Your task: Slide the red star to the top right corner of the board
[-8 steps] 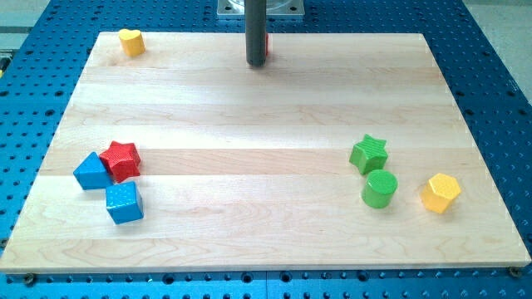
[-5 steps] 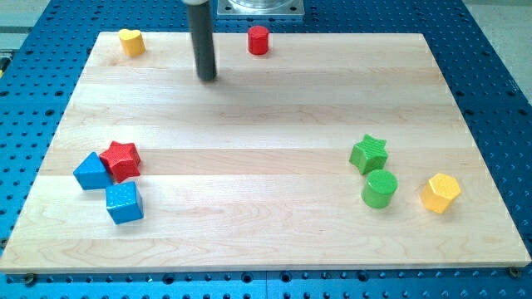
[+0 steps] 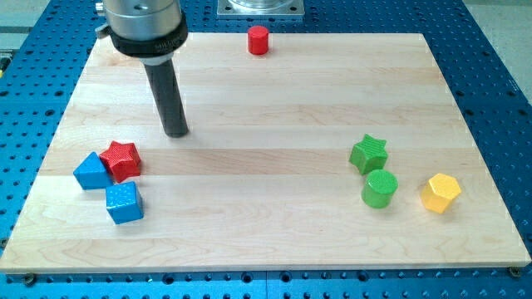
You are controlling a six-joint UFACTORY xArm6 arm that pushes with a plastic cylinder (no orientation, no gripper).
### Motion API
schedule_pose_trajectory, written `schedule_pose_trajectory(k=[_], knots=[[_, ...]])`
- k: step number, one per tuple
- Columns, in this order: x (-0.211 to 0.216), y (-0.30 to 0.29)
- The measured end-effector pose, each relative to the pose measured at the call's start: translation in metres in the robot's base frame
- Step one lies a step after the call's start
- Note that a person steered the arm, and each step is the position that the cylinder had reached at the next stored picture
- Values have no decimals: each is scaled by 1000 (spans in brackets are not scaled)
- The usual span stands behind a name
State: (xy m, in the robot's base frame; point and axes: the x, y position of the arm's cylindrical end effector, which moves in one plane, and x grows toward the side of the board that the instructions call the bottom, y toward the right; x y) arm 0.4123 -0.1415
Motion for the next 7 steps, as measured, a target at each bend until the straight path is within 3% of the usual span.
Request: schedule_pose_trajectory(k=[1, 2, 3, 5, 7], knots=[[-7, -75], [21, -146], [77, -149], [92, -73], [27, -9]])
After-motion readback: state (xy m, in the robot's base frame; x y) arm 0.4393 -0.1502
